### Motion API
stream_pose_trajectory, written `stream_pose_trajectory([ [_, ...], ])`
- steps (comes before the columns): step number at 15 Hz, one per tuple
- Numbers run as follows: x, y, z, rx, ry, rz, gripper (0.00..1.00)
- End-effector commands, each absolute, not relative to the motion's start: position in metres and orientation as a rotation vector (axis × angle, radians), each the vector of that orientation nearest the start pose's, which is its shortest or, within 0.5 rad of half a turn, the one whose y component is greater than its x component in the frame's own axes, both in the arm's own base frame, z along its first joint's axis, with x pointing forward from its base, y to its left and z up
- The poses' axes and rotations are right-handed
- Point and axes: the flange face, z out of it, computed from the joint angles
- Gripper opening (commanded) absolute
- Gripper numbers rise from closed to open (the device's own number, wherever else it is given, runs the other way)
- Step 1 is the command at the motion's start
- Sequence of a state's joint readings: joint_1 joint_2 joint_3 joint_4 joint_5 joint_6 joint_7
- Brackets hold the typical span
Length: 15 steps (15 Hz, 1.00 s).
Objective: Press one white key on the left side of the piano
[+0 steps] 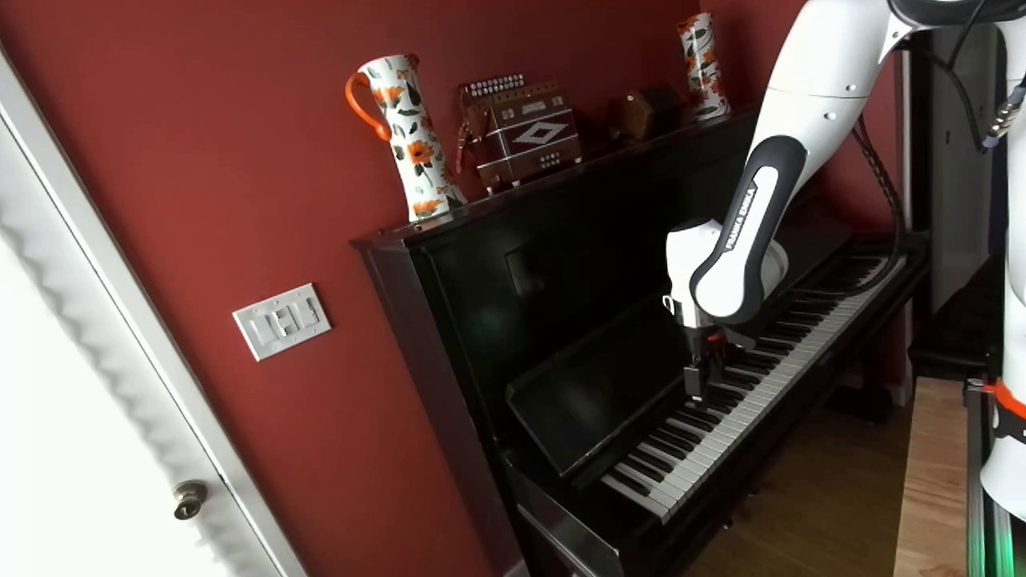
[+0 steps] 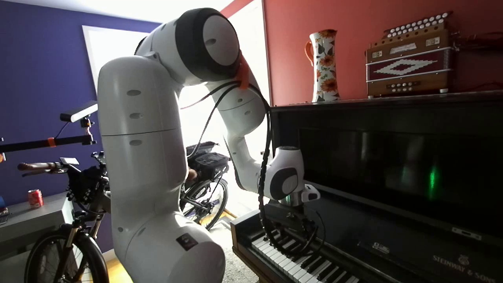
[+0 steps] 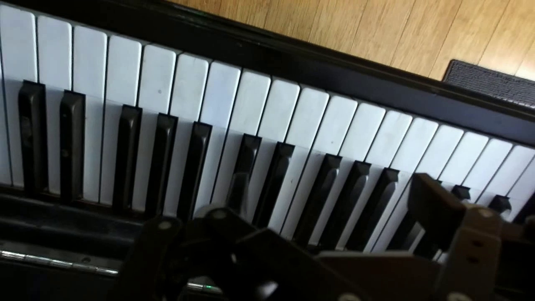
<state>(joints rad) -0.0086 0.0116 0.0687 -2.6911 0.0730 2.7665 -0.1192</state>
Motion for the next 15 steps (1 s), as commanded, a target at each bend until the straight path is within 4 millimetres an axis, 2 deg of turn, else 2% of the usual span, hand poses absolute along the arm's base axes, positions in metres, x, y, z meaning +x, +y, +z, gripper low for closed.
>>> stream_pose_trajectory([
  [1,0.403,0.026,0.265,-3.123,-0.175,-0.037,1.00],
  [10,0.379,0.038,0.335,-3.108,-0.220,0.163,1.00],
  [15,0.366,0.047,0.365,-3.117,-0.193,0.165,1.00],
])
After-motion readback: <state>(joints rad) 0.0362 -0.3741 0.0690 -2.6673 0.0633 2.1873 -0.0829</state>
